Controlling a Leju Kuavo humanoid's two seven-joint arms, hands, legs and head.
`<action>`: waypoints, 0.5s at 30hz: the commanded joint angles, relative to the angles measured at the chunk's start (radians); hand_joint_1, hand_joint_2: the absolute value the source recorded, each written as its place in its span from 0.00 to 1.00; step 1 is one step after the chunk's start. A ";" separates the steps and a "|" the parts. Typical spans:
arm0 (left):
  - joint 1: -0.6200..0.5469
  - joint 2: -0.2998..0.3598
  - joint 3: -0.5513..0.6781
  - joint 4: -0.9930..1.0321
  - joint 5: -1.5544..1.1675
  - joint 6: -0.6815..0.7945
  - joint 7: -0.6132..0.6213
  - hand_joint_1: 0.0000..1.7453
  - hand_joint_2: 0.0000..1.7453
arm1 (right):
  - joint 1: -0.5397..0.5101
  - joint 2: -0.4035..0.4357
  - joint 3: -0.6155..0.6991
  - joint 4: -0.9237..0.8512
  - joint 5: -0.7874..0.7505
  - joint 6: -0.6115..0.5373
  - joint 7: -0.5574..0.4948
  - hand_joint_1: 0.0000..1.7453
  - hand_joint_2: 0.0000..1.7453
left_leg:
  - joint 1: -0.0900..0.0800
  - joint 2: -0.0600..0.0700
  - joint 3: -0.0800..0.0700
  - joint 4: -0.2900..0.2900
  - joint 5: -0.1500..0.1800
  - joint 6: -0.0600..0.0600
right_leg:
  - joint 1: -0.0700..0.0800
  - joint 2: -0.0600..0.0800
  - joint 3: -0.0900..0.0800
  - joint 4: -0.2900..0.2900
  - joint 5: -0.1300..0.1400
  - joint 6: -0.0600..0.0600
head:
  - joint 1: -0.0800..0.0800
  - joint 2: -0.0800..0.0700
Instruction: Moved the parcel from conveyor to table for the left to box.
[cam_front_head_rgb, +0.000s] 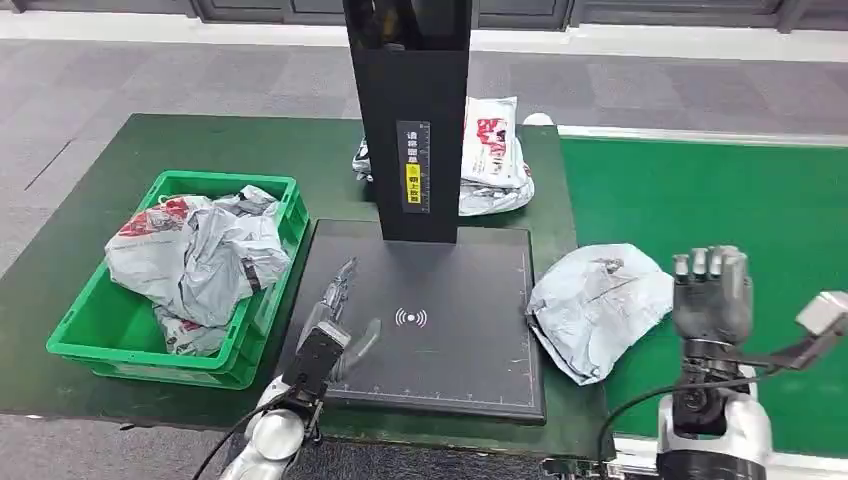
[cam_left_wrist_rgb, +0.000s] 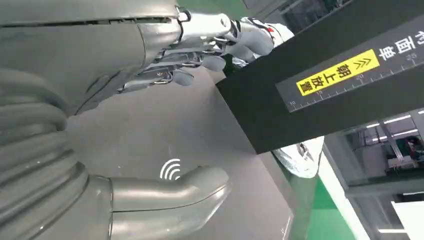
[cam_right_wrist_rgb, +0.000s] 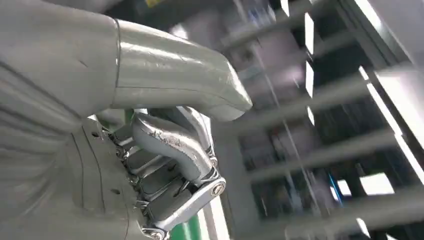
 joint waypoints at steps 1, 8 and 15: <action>-0.024 -0.017 0.026 0.021 -0.006 -0.004 0.023 0.00 1.00 | -0.104 0.032 0.419 0.162 0.015 -0.031 0.022 1.00 1.00 | 0.001 0.004 -0.001 0.000 0.001 0.000 | 0.001 0.006 -0.002 -0.001 0.003 -0.001 | 0.000 0.000; 0.008 -0.018 0.041 -0.016 -0.009 0.005 0.030 0.00 1.00 | -0.185 0.059 0.559 0.293 -0.025 -0.077 0.009 1.00 1.00 | 0.002 0.007 0.000 -0.002 0.002 -0.001 | 0.001 0.009 -0.002 -0.002 0.004 -0.002 | 0.000 0.000; 0.075 -0.002 0.084 -0.068 -0.004 0.035 0.038 0.00 1.00 | -0.204 0.028 0.520 0.368 0.159 -0.282 0.022 0.00 1.00 | 0.001 0.002 0.000 -0.002 0.002 -0.001 | 0.000 0.003 0.000 -0.001 0.002 -0.001 | 0.000 0.000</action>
